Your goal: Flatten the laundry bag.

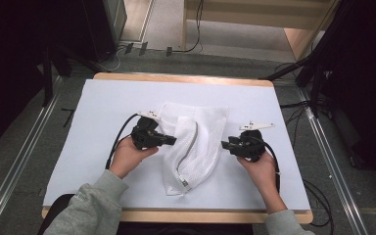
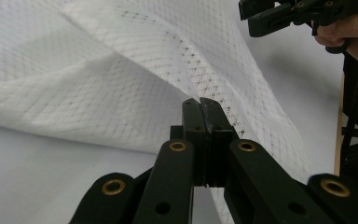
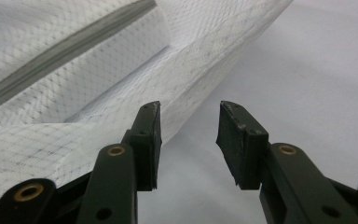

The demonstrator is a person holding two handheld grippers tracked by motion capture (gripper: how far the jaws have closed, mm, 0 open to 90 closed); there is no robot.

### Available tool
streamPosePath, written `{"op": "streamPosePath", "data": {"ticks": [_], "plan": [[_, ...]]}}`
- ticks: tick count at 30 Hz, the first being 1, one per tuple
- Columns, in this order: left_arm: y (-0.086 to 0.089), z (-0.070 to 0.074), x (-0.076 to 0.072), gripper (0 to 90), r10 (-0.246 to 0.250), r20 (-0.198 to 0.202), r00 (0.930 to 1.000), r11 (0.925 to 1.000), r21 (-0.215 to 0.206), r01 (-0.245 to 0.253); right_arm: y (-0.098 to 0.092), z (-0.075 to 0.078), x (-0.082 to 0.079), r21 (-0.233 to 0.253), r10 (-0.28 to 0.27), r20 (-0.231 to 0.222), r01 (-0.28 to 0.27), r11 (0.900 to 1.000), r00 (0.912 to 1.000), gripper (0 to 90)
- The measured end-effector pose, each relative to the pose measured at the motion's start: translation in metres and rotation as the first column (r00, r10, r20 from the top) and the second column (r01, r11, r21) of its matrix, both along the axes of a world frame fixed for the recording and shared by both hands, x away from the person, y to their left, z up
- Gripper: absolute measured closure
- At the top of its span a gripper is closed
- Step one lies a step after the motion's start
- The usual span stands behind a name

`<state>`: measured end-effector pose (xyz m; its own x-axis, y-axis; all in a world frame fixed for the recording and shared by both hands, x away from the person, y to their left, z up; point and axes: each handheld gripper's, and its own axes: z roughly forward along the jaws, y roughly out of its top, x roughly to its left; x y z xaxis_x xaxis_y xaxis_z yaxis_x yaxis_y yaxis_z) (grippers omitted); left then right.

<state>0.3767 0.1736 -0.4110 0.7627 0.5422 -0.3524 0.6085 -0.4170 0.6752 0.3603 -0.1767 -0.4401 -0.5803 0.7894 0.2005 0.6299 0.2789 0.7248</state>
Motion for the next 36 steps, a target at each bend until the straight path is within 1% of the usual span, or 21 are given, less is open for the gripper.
{"op": "streamPosePath", "data": {"ticks": [2,5,8,10,14,18,21,25,29,32,33,34,35,36], "plan": [[0.005,0.001,-0.001,90.0,0.013,-0.002,0.9999,0.9999,0.003,-0.013,0.0,0.0,0.002,0.0,-0.001,0.002,0.001,1.0,1.0,60.1],[0.014,0.004,-0.003,90.0,0.026,0.005,0.9997,0.9996,0.011,-0.026,-0.001,0.001,0.005,0.001,-0.002,0.008,0.002,1.0,1.0,58.9],[0.023,0.006,-0.005,90.0,0.041,0.009,0.9991,0.9991,0.013,-0.041,-0.001,0.002,0.008,-0.001,-0.007,0.015,0.007,1.0,0.9999,58.7],[0.03,0.007,-0.007,90.0,0.057,0.005,0.9984,0.9983,0.011,-0.057,-0.001,0.003,0.01,-0.006,-0.008,0.017,0.008,1.0,0.9998,58.7],[0.041,0.009,-0.012,90.0,0.082,0.004,0.9967,0.9966,0.008,-0.082,-0.001,0.005,0.016,0.004,-0.01,0.026,0.01,1.0,0.9996,58.1],[0.051,0.008,-0.016,90.0,0.111,-0.003,0.9938,0.9938,0.003,-0.111,-0.001,0.007,0.022,0.012,-0.016,0.024,0.016,1.0,0.9996,57.5],[0.06,0.008,-0.019,90.0,0.131,-0.006,0.9913,0.9913,0.011,-0.131,0.0,0.009,0.025,0.015,-0.019,0.027,0.018,1.0,0.9995,56.9],[0.072,0.008,-0.023,90.0,0.167,-0.006,0.986,0.986,0.011,-0.167,-0.001,0.012,0.029,0.026,-0.026,0.031,0.026,0.999,0.9992,55.6],[0.089,0.008,-0.025,90.0,0.214,-0.01,0.9767,0.9767,0.015,-0.214,-0.002,0.014,0.033,0.03,-0.031,0.04,0.03,0.999,0.9987,54.8],[0.1,0.007,-0.027,90.0,0.247,-0.014,0.969,0.969,0.019,-0.246,-0.003,0.016,0.035,0.042,-0.036,0.035,0.035,0.999,0.9987,54.1],[0.103,0.006,-0.027,90.0,0.254,-0.014,0.967,0.9669,0.02,-0.254,-0.004,0.017,0.036,0.045,-0.033,0.043,0.031,0.999,0.9985,53.7],[0.106,0.005,-0.028,90.0,0.267,-0.014,0.9636,0.9635,0.022,-0.267,-0.004,0.018,0.036,0.056,-0.035,0.046,0.032,0.998,0.9983,53.2],[0.108,0.005,-0.028,90.0,0.272,-0.017,0.9622,0.9621,0.024,-0.271,-0.004,0.018,0.037,0.07,-0.029,0.052,0.026,0.997,0.9982,52.1],[0.111,0.005,-0.028,90.0,0.279,-0.018,0.9601,0.9601,0.026,-0.279,-0.003,0.019,0.037,0.072,-0.027,0.051,0.023,0.997,0.9983,51.3]]}}
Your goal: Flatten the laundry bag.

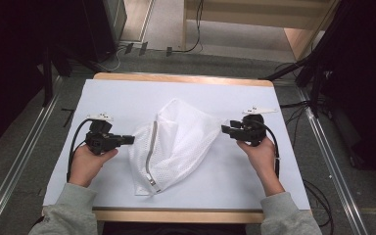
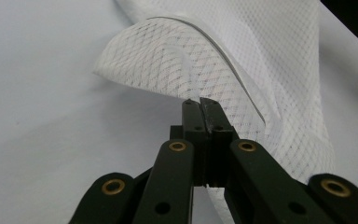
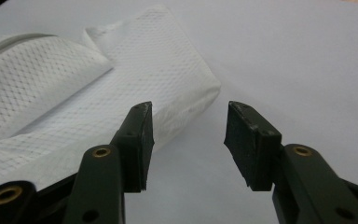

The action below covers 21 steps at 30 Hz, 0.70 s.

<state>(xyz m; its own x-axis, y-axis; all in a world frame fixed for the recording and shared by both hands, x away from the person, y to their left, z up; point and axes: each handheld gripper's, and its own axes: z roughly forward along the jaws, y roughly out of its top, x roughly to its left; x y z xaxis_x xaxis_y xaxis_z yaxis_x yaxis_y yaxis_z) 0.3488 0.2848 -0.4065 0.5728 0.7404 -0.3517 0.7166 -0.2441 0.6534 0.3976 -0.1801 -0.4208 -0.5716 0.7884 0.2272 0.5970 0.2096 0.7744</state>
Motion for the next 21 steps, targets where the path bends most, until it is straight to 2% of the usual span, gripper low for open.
{"op": "streamPosePath", "data": {"ticks": [4,7,8,12,14,18,21], "plan": [[0.01,-0.003,0.0,90.0,0.03,-0.005,0.9995,0.9995,0.009,-0.03,0.006,0.002,0.002,0.004,0.008,0.008,-0.008,1.0,0.9999,49.6],[0.016,-0.005,0.001,90.0,0.05,-0.014,0.9986,0.9987,0.008,-0.05,0.012,-0.003,0.006,-0.005,0.014,-0.019,-0.014,1.0,0.9997,52.3],[0.018,-0.005,0.002,90.0,0.058,-0.015,0.9982,0.9983,0.005,-0.058,0.013,-0.004,0.007,-0.015,0.018,-0.028,-0.018,1.0,0.9995,55.3],[0.022,-0.006,0.003,90.0,0.069,-0.017,0.9975,0.9976,0.004,-0.068,0.014,-0.01,0.011,-0.018,0.031,-0.07,-0.032,0.999,0.9971,80.1],[0.024,-0.007,0.004,90.0,0.072,-0.016,0.9973,0.9974,0.008,-0.072,0.014,-0.011,0.013,-0.022,0.03,-0.092,-0.032,0.999,0.9953,86.8],[0.029,-0.006,0.004,90.0,0.092,-0.009,0.9957,0.9957,0.004,-0.092,0.011,-0.012,0.015,-0.033,0.028,-0.113,-0.032,0.999,0.9933,90.0],[0.035,-0.006,0.005,90.0,0.109,-0.008,0.994,0.9941,-0.001,-0.109,0.005,-0.011,0.016,-0.04,0.007,-0.104,-0.011,0.999,0.9945,90.0]]}}
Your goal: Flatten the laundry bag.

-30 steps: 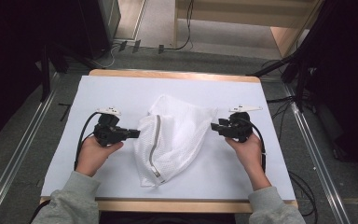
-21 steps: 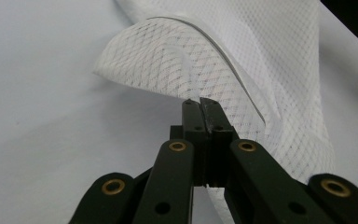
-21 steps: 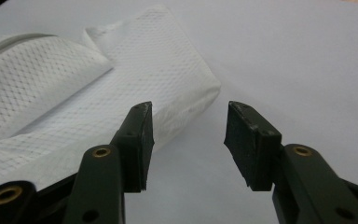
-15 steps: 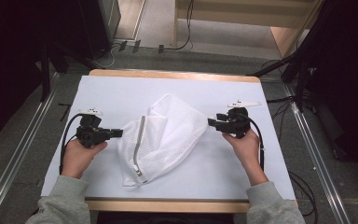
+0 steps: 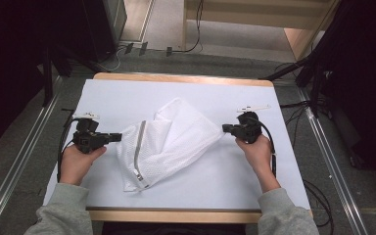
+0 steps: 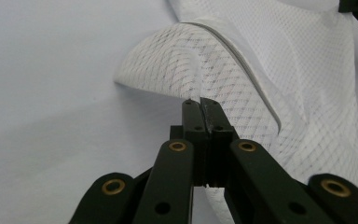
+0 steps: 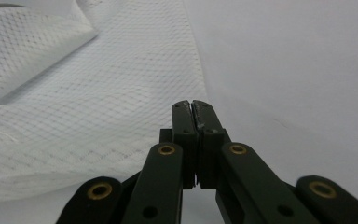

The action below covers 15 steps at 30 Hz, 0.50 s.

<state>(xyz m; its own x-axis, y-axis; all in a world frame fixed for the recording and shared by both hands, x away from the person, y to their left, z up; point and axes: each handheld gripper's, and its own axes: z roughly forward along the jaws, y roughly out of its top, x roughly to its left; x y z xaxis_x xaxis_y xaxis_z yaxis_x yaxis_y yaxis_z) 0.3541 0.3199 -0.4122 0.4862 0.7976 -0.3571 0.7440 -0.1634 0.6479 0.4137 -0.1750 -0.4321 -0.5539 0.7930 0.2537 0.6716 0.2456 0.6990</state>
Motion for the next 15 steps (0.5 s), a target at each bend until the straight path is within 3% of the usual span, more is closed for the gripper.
{"op": "streamPosePath", "data": {"ticks": [5,12,15], "plan": [[0.006,0.001,0.002,90.0,0.022,0.005,0.9998,0.9996,-0.015,-0.022,-0.012,0.002,-0.001,-0.006,-0.028,0.01,0.028,1.0,0.9996,90.0],[0.007,-0.002,0.003,90.0,0.022,-0.012,0.9997,0.9995,0.023,-0.022,-0.028,0.003,-0.01,-0.052,-0.062,0.024,0.063,0.997,0.9978,90.0],[0.009,-0.004,0.004,90.0,0.027,-0.017,0.9995,0.9995,0.014,-0.027,-0.035,0.001,-0.013,-0.068,-0.078,0.024,0.079,0.995,0.9967,90.0]]}}
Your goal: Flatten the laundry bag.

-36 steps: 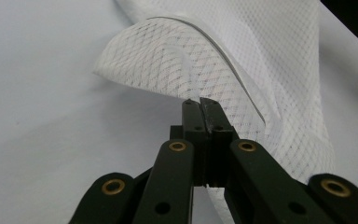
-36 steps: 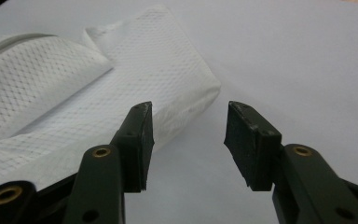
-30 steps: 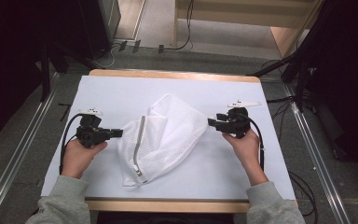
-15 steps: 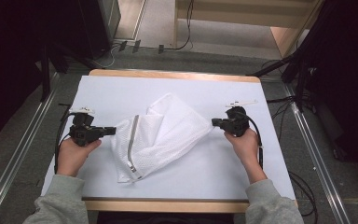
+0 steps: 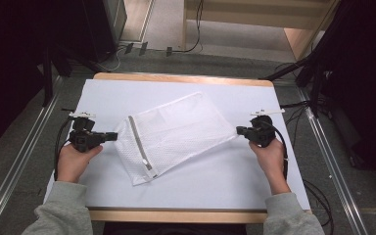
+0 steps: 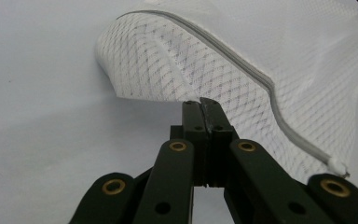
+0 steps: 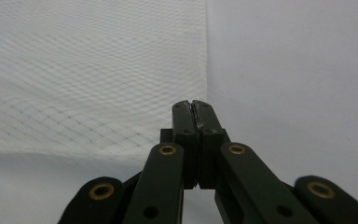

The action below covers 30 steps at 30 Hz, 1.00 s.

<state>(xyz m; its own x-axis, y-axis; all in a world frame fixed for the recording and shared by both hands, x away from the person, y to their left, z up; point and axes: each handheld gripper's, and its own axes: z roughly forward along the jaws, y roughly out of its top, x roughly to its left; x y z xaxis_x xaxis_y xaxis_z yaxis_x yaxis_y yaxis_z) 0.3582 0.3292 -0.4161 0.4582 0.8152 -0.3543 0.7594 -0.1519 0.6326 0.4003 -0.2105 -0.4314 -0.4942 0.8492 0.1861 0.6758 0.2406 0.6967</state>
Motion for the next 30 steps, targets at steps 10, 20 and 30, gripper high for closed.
{"op": "streamPosePath", "data": {"ticks": [10,20,30], "plan": [[0.008,-0.011,0.007,79.5,0.016,-0.015,0.9998,0.9997,-0.018,-0.017,-0.004,-0.012,0.002,-0.015,0.009,-0.034,-0.009,1.0,0.9994,86.2],[-0.008,-0.002,0.016,67.4,-0.044,0.052,0.9977,0.9972,0.063,0.041,0.005,-0.004,-0.013,0.038,0.035,0.026,-0.036,0.999,0.999,75.6],[-0.025,-0.003,0.054,52.3,-0.091,0.068,0.9935,0.9894,0.119,0.083,0.03,-0.014,-0.035,0.041,0.099,0.0,-0.098,0.994,0.9951,68.6]]}}
